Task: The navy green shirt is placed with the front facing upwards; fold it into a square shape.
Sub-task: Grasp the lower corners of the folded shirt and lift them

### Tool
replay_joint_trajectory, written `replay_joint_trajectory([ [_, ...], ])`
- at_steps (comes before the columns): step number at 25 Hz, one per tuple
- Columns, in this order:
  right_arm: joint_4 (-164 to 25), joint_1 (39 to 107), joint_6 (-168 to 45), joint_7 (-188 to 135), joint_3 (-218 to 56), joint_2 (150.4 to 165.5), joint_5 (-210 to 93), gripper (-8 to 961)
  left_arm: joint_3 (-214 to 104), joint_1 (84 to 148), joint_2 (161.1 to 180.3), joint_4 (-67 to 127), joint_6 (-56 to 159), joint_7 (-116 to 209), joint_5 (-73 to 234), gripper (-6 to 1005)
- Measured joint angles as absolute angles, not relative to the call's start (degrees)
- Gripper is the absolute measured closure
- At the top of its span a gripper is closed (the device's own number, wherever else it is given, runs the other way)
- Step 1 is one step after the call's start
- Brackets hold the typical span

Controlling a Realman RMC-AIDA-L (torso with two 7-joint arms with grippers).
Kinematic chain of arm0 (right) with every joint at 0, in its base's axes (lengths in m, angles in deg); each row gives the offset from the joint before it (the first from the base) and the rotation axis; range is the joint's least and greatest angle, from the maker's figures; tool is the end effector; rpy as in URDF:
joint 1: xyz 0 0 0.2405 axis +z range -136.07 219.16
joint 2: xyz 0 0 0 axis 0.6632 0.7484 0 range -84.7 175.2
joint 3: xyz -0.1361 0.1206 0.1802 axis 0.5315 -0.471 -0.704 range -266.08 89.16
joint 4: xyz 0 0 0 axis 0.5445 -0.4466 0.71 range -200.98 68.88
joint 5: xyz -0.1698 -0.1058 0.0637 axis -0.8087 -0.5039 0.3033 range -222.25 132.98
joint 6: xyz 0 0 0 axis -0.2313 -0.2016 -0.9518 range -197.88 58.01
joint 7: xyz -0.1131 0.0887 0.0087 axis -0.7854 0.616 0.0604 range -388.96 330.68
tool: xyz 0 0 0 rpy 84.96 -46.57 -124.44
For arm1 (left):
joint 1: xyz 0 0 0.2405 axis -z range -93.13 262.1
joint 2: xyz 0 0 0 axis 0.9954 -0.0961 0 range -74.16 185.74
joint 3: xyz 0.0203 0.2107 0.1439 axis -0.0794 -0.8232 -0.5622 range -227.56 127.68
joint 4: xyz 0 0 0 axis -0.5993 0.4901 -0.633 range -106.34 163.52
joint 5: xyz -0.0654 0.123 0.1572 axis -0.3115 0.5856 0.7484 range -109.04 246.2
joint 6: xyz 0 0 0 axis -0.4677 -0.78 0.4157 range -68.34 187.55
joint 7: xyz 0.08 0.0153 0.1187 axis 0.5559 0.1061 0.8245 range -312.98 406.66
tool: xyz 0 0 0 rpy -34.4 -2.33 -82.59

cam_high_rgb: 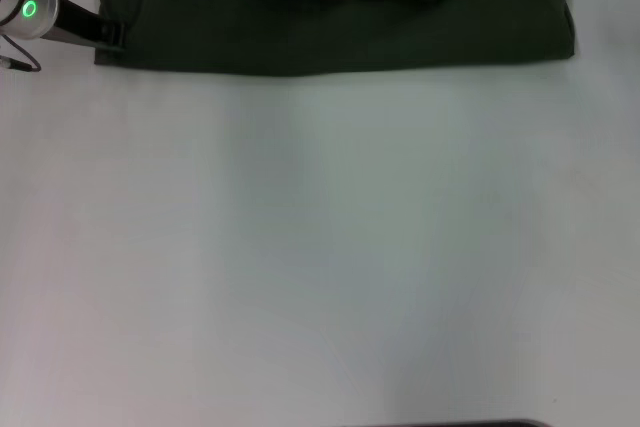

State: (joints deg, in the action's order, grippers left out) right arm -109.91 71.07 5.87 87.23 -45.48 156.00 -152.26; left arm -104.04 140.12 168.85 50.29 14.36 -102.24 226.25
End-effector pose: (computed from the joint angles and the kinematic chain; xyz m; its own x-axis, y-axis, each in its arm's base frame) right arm 0.2847 0.3824 0.0874 0.4467 -0.6227 -0.6425 -0.8689 -0.4730 -0.1457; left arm -0.2609 0.4611 -0.0009 0.5127 0.8340 0.2039 0.7148 -0.2831 -0.6395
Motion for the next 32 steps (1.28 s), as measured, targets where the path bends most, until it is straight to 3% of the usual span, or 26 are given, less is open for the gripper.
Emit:
replay_joint_trajectory([
  [4,-109.9,71.08,5.7,87.3,-45.5,155.95,-152.26,260,-103.97,140.25,168.9,50.81,13.28,-101.84,226.27,943],
  [9,-110.18,70.82,4.4,91.57,-46.23,155.28,-155.21,262,-103.91,139.51,169.06,54.41,9.65,-101.66,226.26,949],
  [18,-109.99,73.74,3.83,112.32,-49.78,152.52,-178.5,265,-104.01,138.87,169.39,56.87,8.06,-101.29,226.24,950],
  [21,-109.84,76.14,4.69,116.03,-49.74,152.59,-183.04,266,-104.3,139.39,169.66,56.95,7.99,-100.88,226.24,950],
  [28,-106.98,81.05,-2.26,119.78,-49.4,154.63,-187.87,268,-105.46,140.03,170.26,57.07,8.15,-100.1,226.26,950],
  [32,-106.95,81.95,-4.54,120.17,-49.29,155.08,-187.84,269,-105.49,140.19,170.28,57.12,8.01,-99.81,226.26,949],
])
